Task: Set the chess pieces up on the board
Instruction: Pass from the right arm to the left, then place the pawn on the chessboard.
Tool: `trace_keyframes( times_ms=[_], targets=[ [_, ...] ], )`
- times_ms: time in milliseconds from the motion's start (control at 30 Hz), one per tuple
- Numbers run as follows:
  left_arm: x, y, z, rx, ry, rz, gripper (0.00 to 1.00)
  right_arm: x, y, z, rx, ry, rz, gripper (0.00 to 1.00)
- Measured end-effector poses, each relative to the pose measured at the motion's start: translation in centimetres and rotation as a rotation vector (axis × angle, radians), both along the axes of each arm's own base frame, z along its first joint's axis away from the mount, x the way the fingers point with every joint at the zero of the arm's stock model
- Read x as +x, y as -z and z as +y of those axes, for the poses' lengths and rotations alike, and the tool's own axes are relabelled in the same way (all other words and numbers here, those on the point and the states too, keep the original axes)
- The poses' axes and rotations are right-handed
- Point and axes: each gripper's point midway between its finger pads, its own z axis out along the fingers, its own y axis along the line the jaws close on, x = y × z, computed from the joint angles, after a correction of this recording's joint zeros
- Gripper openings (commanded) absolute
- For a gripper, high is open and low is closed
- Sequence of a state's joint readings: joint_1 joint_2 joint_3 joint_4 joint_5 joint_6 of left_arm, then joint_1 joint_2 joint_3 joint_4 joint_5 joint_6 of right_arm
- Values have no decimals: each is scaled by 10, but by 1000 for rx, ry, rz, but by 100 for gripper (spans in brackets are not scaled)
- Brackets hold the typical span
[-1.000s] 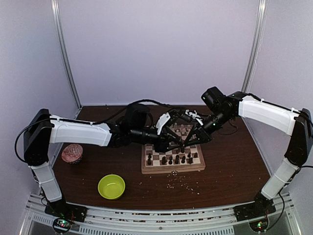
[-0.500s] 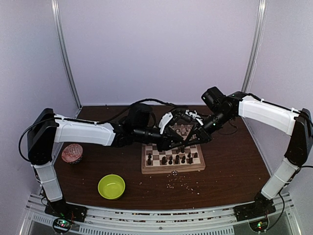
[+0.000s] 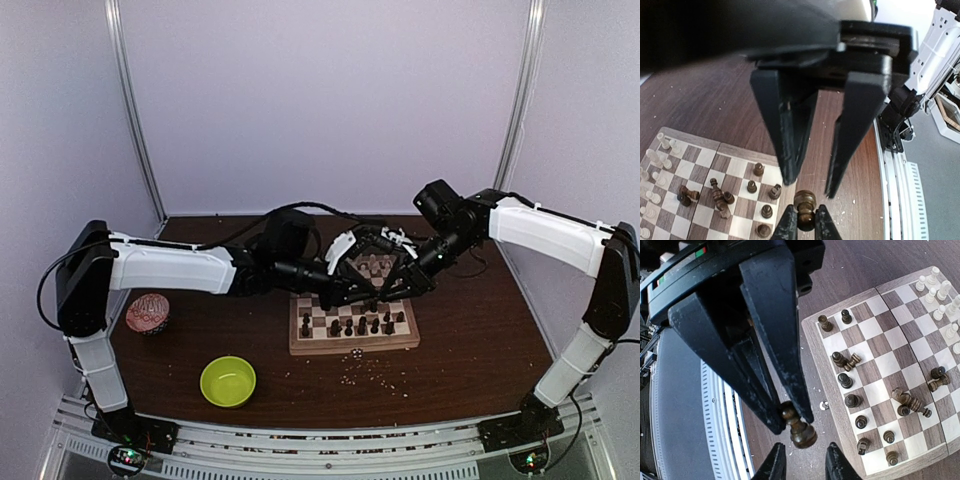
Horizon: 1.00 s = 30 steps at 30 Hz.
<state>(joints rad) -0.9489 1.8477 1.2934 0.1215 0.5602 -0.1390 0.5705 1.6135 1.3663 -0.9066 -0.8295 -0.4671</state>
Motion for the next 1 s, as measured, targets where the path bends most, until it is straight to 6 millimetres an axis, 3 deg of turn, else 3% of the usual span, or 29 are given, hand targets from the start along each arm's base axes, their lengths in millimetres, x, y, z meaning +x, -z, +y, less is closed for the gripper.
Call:
trace_keyframes(
  times_ms=[267, 533, 1000],
  targets=[
    [9, 4, 34, 155, -35, -56, 13, -8, -4, -27, 9, 13, -46, 35],
    [41, 29, 83, 430, -133, -137, 13, -8, 25, -46, -41, 63, -17, 34],
    [56, 100, 98, 718, -104, -118, 16, -1, 28, -45, -46, 78, -48, 34]
  ],
)
